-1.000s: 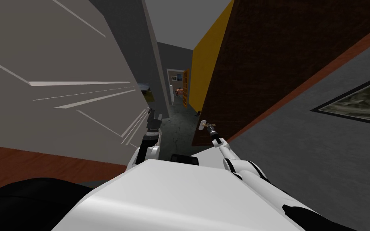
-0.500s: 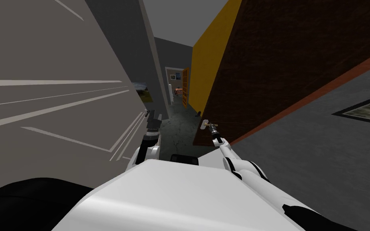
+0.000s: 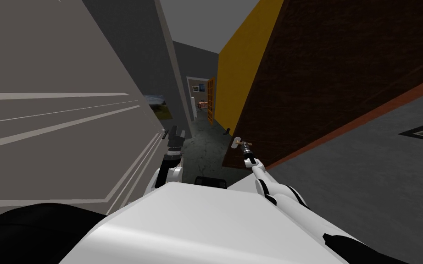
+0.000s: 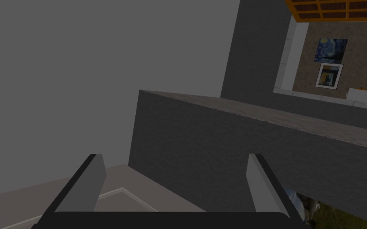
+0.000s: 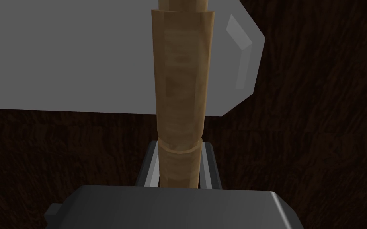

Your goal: Push the door open

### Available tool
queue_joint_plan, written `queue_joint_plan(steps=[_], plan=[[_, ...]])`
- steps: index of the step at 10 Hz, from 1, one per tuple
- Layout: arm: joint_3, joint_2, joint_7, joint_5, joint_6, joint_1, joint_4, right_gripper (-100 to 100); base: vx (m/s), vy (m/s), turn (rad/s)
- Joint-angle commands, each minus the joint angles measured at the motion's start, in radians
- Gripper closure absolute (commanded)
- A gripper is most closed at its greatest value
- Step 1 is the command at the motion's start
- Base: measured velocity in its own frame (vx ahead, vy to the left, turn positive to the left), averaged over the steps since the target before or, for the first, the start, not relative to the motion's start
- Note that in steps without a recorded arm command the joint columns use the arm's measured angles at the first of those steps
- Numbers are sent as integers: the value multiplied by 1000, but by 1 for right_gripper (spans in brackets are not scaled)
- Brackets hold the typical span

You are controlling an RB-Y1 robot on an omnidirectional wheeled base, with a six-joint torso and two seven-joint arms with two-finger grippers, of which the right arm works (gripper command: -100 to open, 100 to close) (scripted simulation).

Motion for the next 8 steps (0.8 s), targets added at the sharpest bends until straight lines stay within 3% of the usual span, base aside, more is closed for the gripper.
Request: queue_joint_plan(steps=[1, 8], plan=[[-14, -3, 14, -11, 12, -3, -4, 100, 157, 101, -39], [-59, -14, 47, -36, 19, 3, 10, 100, 161, 59, -43]])
